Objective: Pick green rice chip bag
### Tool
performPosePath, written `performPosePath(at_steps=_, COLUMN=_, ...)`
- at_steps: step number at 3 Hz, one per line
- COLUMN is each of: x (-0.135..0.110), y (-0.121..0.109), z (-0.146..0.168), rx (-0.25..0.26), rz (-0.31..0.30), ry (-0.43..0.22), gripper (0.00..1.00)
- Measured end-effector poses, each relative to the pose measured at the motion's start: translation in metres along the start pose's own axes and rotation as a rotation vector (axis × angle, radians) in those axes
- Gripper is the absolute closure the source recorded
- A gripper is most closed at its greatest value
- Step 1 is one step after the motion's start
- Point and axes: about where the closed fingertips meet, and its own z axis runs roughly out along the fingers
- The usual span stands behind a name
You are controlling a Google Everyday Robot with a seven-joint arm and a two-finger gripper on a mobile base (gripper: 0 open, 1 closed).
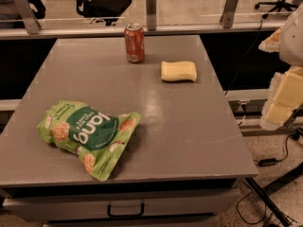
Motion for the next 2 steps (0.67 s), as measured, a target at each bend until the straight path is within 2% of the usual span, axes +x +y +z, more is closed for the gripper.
performPosePath(at_steps=2, x=-0.0085, y=0.0003, z=-0.0009, rx=-0.002, rz=-0.013, ry=-0.005, gripper=0.0)
